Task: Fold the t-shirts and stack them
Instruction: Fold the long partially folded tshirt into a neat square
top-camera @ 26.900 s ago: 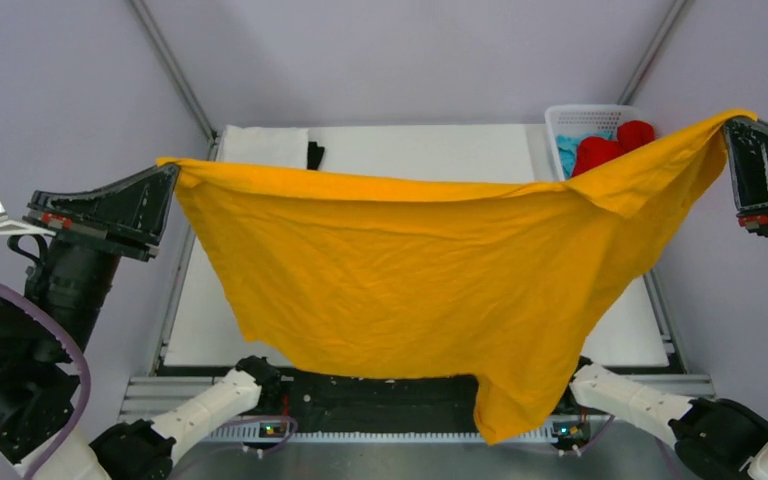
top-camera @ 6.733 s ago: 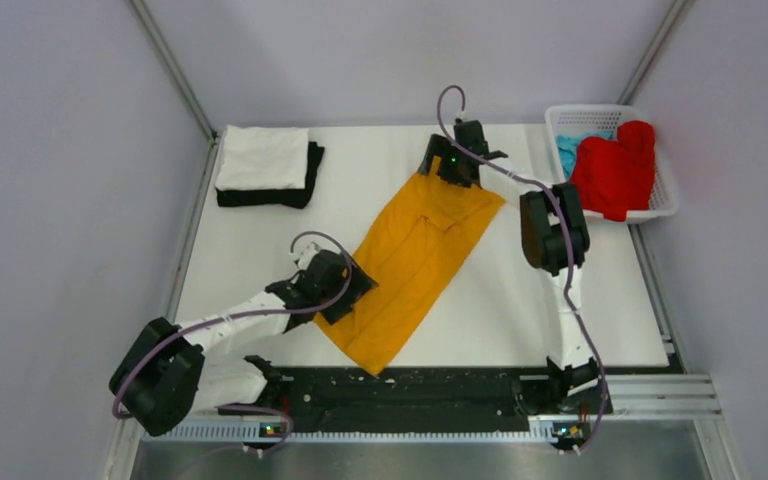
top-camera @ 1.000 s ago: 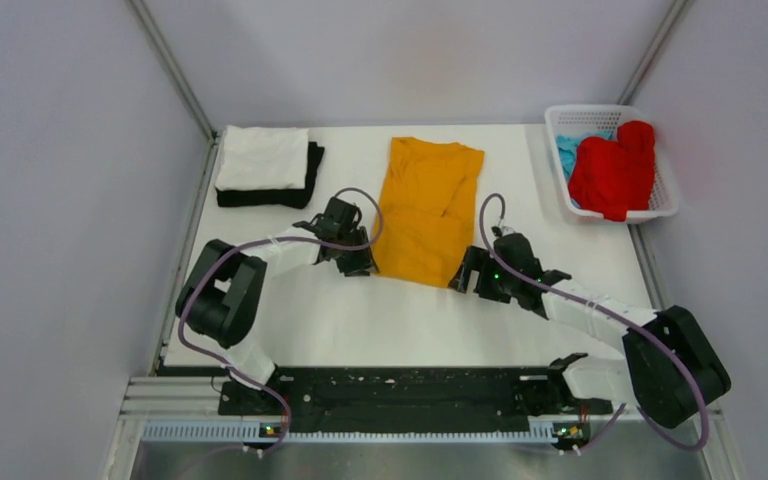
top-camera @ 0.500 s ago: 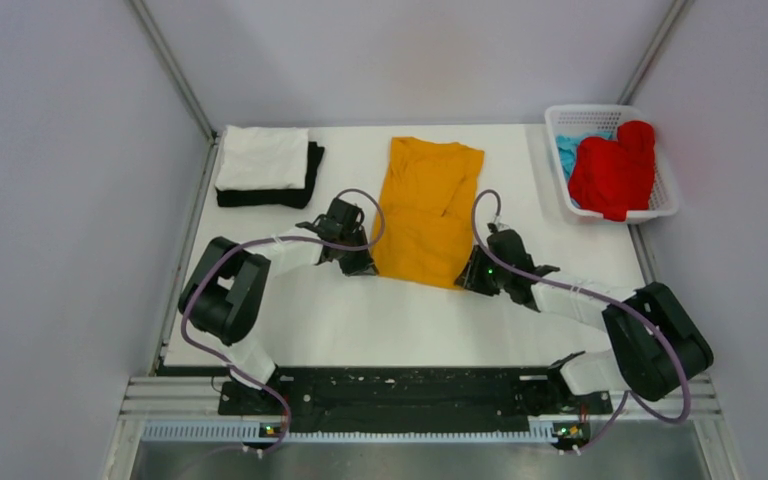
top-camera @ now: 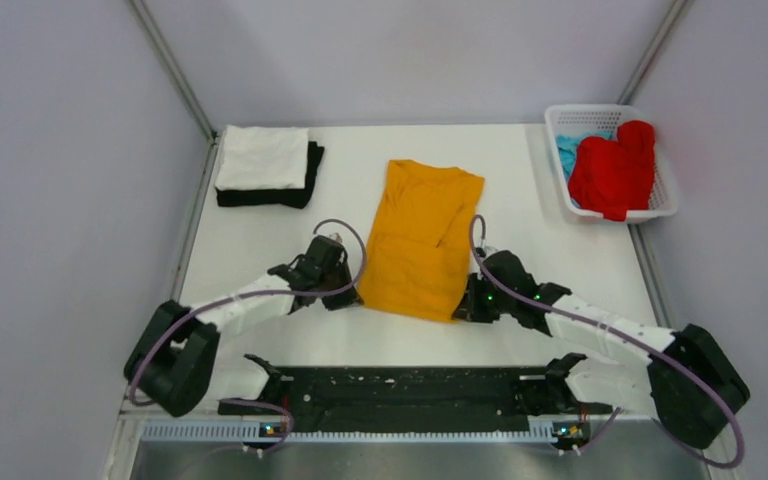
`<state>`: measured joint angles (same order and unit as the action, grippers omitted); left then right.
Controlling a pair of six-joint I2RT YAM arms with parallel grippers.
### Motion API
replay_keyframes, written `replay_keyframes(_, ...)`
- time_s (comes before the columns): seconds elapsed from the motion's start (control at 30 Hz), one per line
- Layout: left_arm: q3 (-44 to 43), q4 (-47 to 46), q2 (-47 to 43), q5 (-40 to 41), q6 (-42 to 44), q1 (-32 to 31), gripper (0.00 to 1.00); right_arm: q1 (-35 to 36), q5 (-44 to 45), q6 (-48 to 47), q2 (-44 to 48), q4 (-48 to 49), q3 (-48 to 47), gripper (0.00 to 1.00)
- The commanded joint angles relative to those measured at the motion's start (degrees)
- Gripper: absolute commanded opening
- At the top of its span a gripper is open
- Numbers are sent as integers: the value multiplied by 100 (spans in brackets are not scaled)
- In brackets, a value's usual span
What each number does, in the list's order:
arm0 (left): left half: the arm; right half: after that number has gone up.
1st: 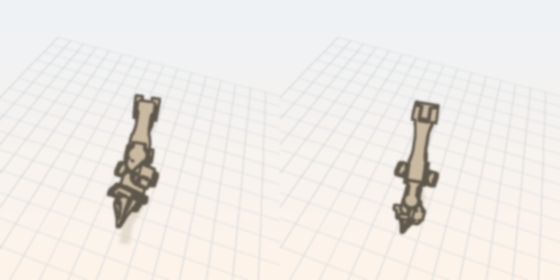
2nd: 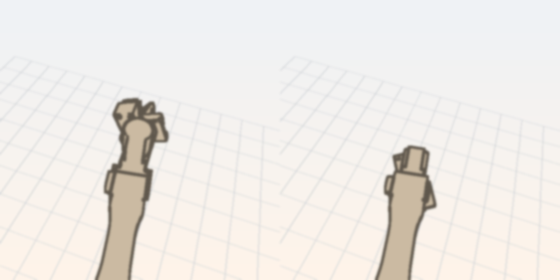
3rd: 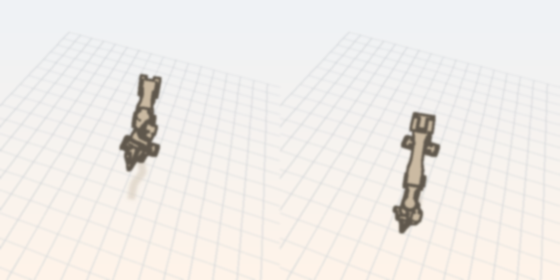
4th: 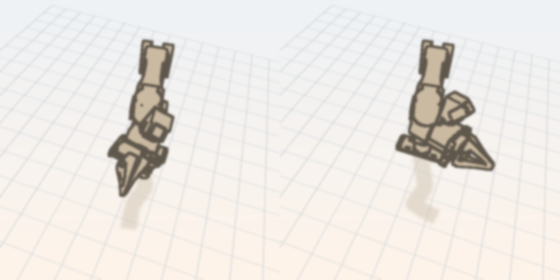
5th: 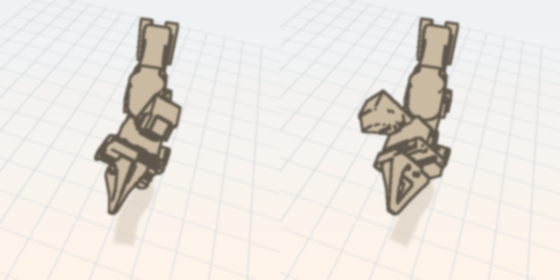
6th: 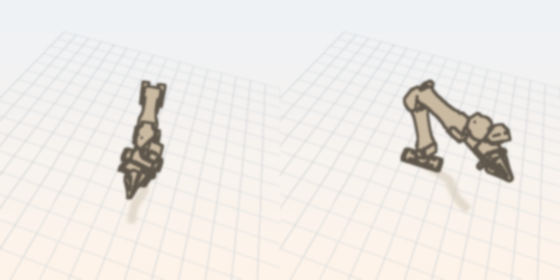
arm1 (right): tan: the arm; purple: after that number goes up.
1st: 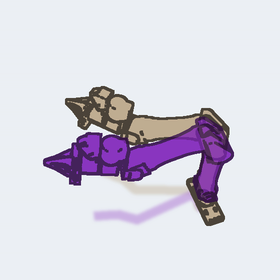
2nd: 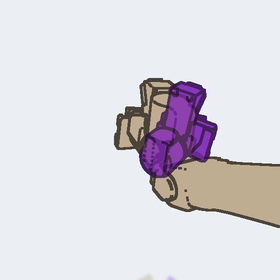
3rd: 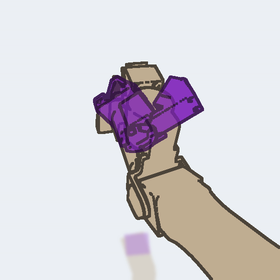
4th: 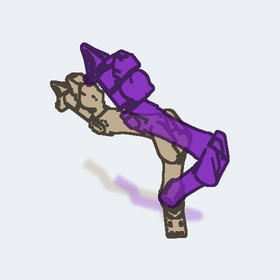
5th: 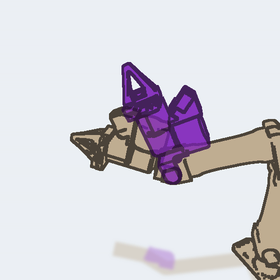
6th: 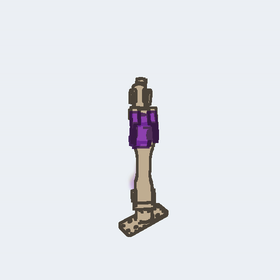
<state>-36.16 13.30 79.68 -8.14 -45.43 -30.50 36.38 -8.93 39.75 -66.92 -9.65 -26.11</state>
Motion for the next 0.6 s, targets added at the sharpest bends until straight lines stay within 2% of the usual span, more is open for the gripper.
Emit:
replay_keyframes(0.0, 546, 645, -1516, 712, -454, -527, 0, 361, -829, 103, 1155, -1091, 205, 0)
replay_keyframes(0.13, 663, 1572, -3061, 1355, -806, -1290, 0, 746, -1581, 371, 2068, -1557, 170, 0)
replay_keyframes(0.2, 651, 1758, -3862, 1420, -880, -1482, 0, 881, -1855, 477, 2418, -1663, 58, 0)
replay_keyframes(0.27, 558, 1786, -4289, 1414, -821, -1539, 0, 893, -1896, 475, 2664, -1871, -133, 0)
replay_keyframes(0.4, 30, 1823, -4276, 1771, -497, -1538, 0, 888, -1219, 297, 2770, -2280, -638, 0)
replay_keyframes(0.57, -788, 1352, -3385, 2512, -1, -1527, 0, 509, -213, -133, 2422, -2815, -1240, 0)
